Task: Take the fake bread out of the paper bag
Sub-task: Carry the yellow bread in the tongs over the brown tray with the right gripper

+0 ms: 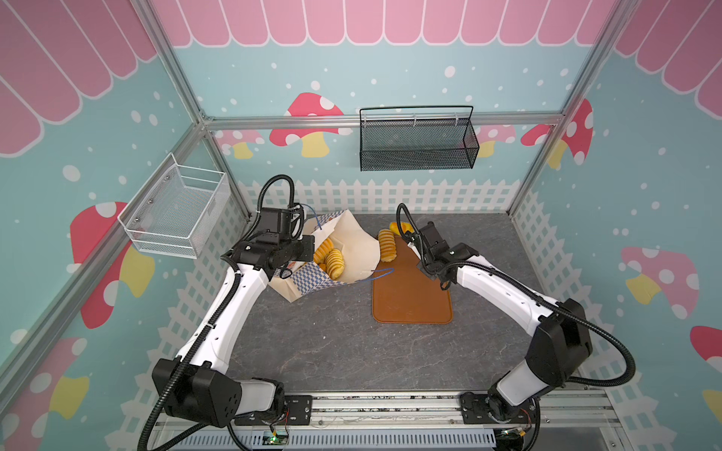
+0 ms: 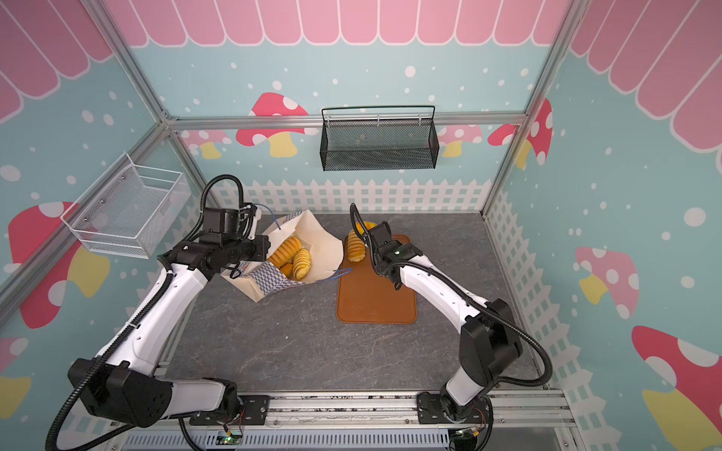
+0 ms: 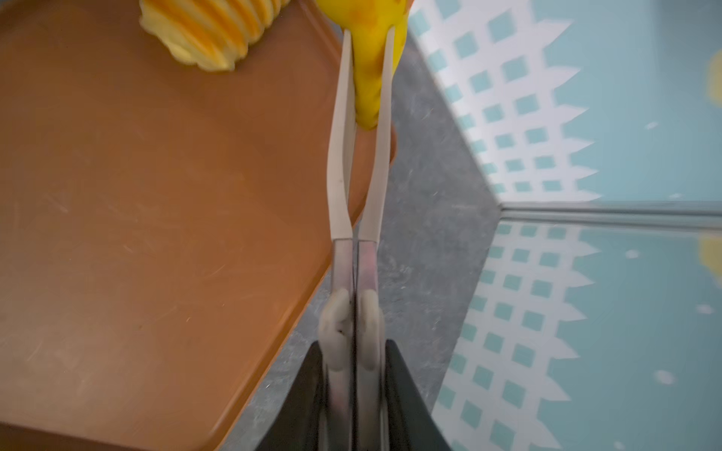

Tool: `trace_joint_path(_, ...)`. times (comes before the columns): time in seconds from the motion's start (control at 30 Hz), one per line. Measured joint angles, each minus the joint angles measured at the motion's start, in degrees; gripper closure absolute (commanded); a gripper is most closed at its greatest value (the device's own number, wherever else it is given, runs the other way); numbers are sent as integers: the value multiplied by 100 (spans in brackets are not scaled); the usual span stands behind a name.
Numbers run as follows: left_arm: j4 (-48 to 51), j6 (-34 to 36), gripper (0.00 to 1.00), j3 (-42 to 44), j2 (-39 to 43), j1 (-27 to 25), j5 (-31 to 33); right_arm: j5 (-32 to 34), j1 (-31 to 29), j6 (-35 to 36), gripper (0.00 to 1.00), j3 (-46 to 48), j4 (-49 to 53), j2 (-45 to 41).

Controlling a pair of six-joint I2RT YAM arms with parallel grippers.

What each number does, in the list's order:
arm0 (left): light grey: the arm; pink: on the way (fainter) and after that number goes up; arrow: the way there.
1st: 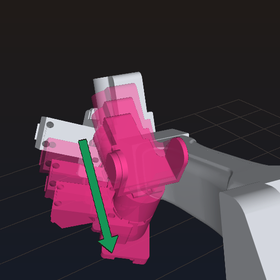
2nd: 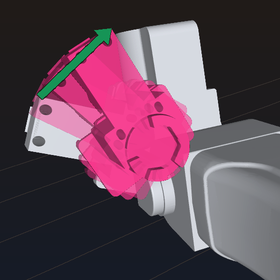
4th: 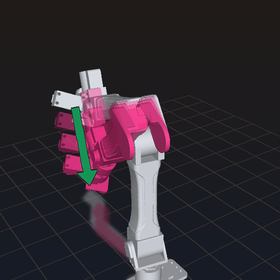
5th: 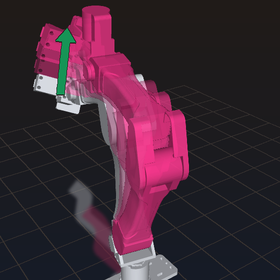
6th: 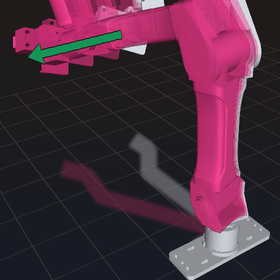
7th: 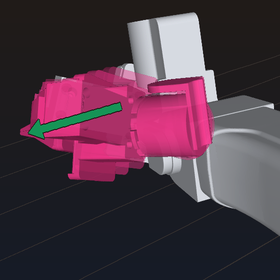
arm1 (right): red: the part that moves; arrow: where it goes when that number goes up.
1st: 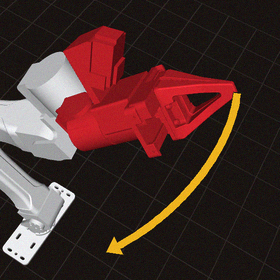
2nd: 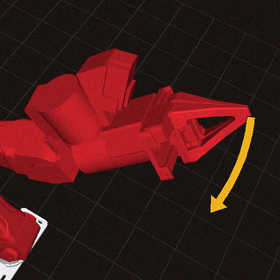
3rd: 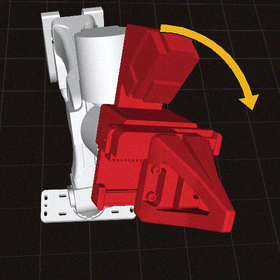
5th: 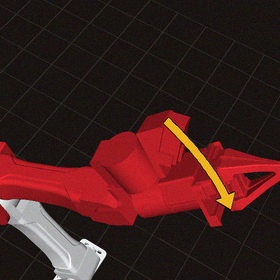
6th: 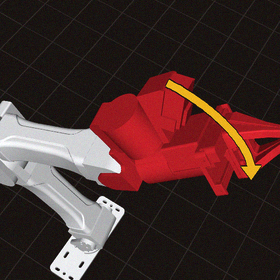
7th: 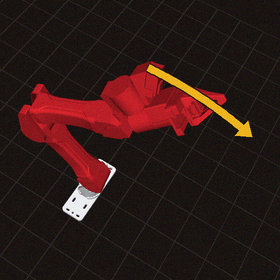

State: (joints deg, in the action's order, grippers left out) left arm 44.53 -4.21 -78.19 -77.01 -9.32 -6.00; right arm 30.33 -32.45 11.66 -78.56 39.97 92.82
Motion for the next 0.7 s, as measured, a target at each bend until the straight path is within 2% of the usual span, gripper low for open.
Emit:
trace_joint_path(0.13,-7,11,100,28,37,26,0,-387,334,-518,83,-612,597,396)
trace_joint_path(0.4,-28,55,100,55,37,35,-24,-863,361,-1545,83,-1917,1598,1572)
trace_joint_path(0.7,-114,116,100,179,42,96,-149,-826,363,-2011,82,-3311,2634,2911)
